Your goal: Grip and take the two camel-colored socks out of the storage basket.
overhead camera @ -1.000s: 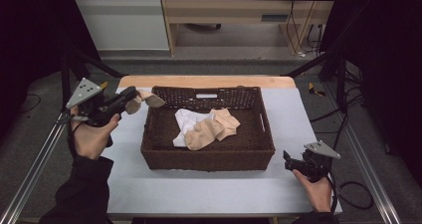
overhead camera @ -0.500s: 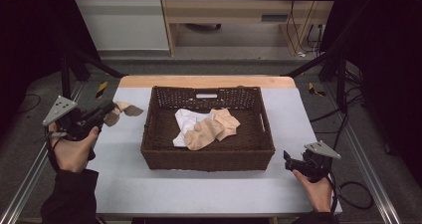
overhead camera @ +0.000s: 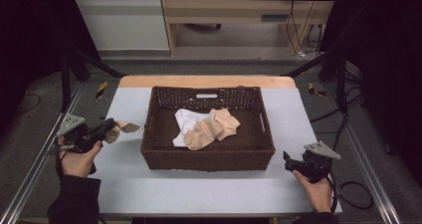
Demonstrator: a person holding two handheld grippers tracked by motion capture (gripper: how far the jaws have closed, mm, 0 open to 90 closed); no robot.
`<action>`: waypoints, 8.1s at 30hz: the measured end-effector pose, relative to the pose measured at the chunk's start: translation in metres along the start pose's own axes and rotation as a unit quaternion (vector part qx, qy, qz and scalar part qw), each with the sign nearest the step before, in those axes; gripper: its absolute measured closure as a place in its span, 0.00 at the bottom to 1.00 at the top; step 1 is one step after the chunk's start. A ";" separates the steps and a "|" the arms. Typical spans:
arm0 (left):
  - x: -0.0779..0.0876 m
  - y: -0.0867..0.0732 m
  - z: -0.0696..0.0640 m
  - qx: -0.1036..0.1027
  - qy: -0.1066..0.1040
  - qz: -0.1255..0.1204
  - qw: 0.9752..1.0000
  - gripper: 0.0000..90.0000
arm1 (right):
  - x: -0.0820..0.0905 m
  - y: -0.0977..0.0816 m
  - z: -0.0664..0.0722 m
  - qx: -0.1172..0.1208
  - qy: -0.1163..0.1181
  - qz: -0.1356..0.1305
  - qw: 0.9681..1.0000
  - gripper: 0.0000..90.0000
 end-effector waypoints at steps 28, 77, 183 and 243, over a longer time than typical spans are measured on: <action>-0.005 -0.048 0.004 -0.010 0.008 0.080 0.997 0.57 | 0.002 -0.004 0.002 0.001 0.004 0.008 1.000 0.07; -0.070 0.052 -0.136 -0.046 -0.082 -0.039 0.995 0.49 | -0.001 0.001 -0.001 -0.011 -0.002 -0.003 1.000 0.08; -0.144 -0.008 -0.198 -0.089 -0.186 0.068 0.976 0.97 | -0.001 -0.001 -0.002 -0.012 -0.001 0.001 1.000 0.08; 0.013 0.051 -0.019 -0.008 -0.054 -0.057 0.997 0.97 | 0.000 -0.001 -0.003 -0.009 -0.007 0.002 1.000 0.08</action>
Point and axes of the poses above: each handheld gripper's, and its own axes: x roughly backward along the jaws, y roughly out of its top, z roughly to its left, the point moved 7 cm from there along -x, roughly forward along the jaws, and after that the axes turned 14 degrees about -z, right-handed, at the moved point
